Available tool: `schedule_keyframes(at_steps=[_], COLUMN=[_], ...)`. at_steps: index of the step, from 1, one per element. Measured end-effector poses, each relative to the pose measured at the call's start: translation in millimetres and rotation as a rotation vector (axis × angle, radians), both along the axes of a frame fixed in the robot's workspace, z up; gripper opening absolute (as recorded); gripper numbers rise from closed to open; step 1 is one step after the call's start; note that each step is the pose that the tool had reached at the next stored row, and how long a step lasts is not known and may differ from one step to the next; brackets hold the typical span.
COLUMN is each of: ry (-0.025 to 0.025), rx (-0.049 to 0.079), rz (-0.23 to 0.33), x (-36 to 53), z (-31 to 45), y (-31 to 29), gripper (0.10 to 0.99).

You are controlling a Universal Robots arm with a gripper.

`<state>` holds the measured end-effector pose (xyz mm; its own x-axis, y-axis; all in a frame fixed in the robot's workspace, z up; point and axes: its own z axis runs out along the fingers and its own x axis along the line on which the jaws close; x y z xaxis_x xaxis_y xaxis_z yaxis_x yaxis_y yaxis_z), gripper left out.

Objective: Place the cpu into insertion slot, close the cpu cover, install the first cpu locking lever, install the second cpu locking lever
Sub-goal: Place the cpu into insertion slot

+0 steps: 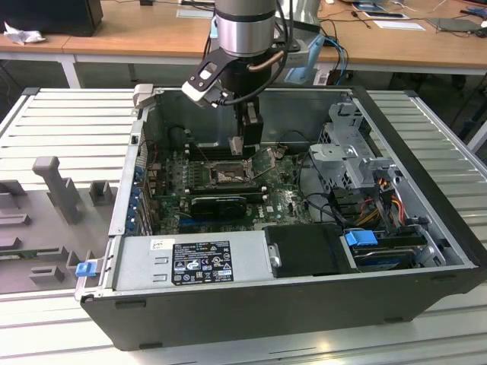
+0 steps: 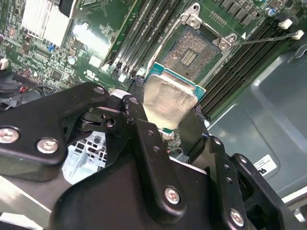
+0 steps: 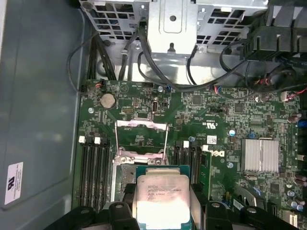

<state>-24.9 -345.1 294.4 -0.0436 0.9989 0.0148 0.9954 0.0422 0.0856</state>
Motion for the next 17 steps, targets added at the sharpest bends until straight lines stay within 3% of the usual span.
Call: schedule_keyframes(at_steps=[3, 4, 10, 17], ry=[-0.0003, -0.0011, -0.001, -0.001], rx=[-0.004, -0.004, -0.004, -0.004], rz=[-0.003, -0.003, -0.003, -0.031], x=[-0.2, -1.9, -12.7, -15.8], z=[-4.6, -11.5, -34.3, -41.1], y=[0.1, 1.8, 8.1, 9.0], gripper=[0.529, 0.529, 0.529, 0.529])
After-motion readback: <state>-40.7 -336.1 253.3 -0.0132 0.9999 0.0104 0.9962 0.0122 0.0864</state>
